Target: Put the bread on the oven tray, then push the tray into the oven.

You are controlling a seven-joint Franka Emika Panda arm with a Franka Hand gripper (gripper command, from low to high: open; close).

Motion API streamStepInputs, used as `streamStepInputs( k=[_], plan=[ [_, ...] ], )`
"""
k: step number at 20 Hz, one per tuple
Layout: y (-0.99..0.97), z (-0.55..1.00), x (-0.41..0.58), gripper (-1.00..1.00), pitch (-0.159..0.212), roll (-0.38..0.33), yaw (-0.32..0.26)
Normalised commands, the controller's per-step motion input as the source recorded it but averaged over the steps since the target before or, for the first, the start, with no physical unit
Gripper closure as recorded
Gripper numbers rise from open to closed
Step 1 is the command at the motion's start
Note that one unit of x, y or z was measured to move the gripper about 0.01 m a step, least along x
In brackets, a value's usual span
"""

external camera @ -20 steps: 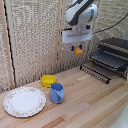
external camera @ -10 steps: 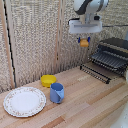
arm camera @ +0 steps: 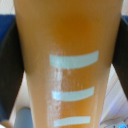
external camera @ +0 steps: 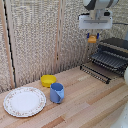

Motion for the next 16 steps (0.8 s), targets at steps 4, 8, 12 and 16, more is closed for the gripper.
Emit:
streamStepInputs(
  k=[4, 8, 12, 16],
  plan=[
    [-0.77, 0.04, -0.17, 1.0, 0.05, 0.0, -0.162],
    [-0.67, -0.2, 0.026, 1.0, 0.04, 0.0, -0.201],
    [-0.65, -0.39, 0.16, 1.0, 0.01, 0.0, -0.203],
    [-0.69, -0.36, 0.281, 1.0, 0.0, 0.003, -0.164]
  ],
)
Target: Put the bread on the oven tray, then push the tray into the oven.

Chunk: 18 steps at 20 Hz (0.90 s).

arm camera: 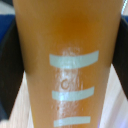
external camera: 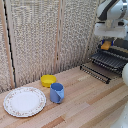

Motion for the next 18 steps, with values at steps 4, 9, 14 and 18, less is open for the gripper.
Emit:
streamStepInputs(
  k=[4, 9, 14, 18],
  plan=[
    [-0.72, -0.11, 0.217, 1.0, 0.062, 0.004, -0.141],
    [-0.63, -0.08, 0.177, 1.0, 0.053, 0.013, -0.109],
    [-0.37, -0.09, 0.306, 1.0, -0.002, 0.038, 0.021],
    [-0.44, 0.0, 0.289, -1.0, -0.064, 0.026, 0.021]
  ],
)
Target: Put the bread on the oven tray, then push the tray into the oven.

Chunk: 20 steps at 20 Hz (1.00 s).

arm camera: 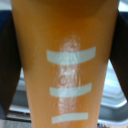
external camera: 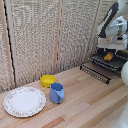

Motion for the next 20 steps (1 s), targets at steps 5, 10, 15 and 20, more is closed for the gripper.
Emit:
streamStepInputs(
  k=[5, 10, 15, 20],
  plan=[
    [-0.43, -0.04, 0.323, -1.0, -0.057, 0.0, -0.086],
    [0.0, -0.01, 0.101, -1.0, 0.0, 0.0, -0.064],
    [0.18, 0.01, -0.031, -1.0, 0.013, -0.028, 0.024],
    [0.48, 0.69, -0.135, -1.0, 0.036, -0.074, 0.1]
  ],
)
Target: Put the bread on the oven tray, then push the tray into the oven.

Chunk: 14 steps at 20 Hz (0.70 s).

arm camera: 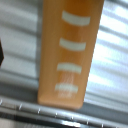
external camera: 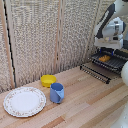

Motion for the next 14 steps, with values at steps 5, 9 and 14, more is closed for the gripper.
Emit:
streamStepInputs(
  k=[5, 9, 14],
  plan=[
    [0.6, 0.4, -0.086, -1.0, -0.002, -0.168, 0.028],
    [0.54, 0.48, -0.189, -1.0, 0.0, -0.249, 0.003],
    [0.44, 0.48, -0.15, -1.0, 0.012, -0.238, 0.041]
  ],
)
